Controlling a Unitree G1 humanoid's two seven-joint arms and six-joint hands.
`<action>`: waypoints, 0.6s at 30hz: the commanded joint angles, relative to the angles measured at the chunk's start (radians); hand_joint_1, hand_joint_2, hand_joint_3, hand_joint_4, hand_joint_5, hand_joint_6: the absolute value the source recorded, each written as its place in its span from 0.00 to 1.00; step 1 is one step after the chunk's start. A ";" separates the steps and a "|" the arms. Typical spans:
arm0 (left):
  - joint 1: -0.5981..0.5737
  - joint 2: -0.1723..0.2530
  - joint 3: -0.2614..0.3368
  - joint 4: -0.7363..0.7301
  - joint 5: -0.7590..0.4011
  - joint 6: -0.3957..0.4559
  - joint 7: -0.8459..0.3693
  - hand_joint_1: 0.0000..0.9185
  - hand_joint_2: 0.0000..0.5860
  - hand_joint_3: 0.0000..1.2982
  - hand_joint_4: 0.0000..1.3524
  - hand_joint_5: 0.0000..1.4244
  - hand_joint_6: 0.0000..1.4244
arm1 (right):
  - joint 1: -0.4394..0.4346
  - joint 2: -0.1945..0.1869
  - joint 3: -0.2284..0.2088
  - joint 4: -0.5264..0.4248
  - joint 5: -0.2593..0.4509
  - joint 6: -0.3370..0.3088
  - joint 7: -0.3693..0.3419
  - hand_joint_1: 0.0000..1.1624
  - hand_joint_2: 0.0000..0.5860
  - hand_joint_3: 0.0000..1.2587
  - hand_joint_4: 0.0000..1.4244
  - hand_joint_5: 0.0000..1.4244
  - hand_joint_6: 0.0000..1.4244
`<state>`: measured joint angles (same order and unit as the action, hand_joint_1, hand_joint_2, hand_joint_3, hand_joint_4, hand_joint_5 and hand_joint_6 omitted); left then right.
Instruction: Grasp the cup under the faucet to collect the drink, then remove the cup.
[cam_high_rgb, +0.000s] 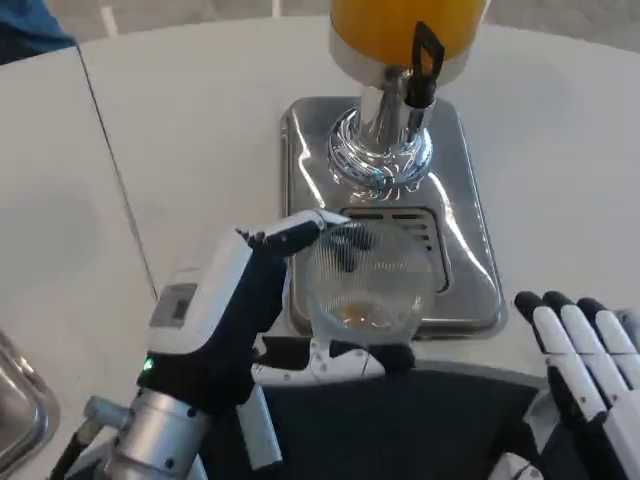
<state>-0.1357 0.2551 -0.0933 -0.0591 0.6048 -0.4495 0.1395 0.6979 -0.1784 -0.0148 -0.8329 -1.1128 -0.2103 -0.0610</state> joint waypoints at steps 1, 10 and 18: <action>-0.107 0.003 -0.024 0.104 0.046 -0.012 0.067 0.63 0.00 0.82 0.91 1.00 1.00 | 0.031 0.011 -0.022 -0.024 0.008 0.005 0.004 0.11 1.00 0.00 0.00 0.00 0.00; -0.257 -0.017 -0.077 0.295 0.076 -0.007 0.153 0.63 0.00 0.82 0.91 1.00 1.00 | 0.024 0.008 -0.031 -0.027 0.010 -0.009 0.011 0.11 1.00 0.00 0.00 0.00 0.00; -0.383 -0.052 -0.107 0.466 0.049 0.021 0.175 0.63 0.00 0.82 0.91 1.00 1.00 | 0.001 0.011 -0.022 -0.017 0.023 -0.009 0.030 0.11 1.00 0.00 0.00 0.00 0.00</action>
<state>-0.4664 0.2254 -0.1855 0.3555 0.6759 -0.4372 0.2959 0.6991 -0.1668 -0.0378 -0.8574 -1.1010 -0.2192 -0.0398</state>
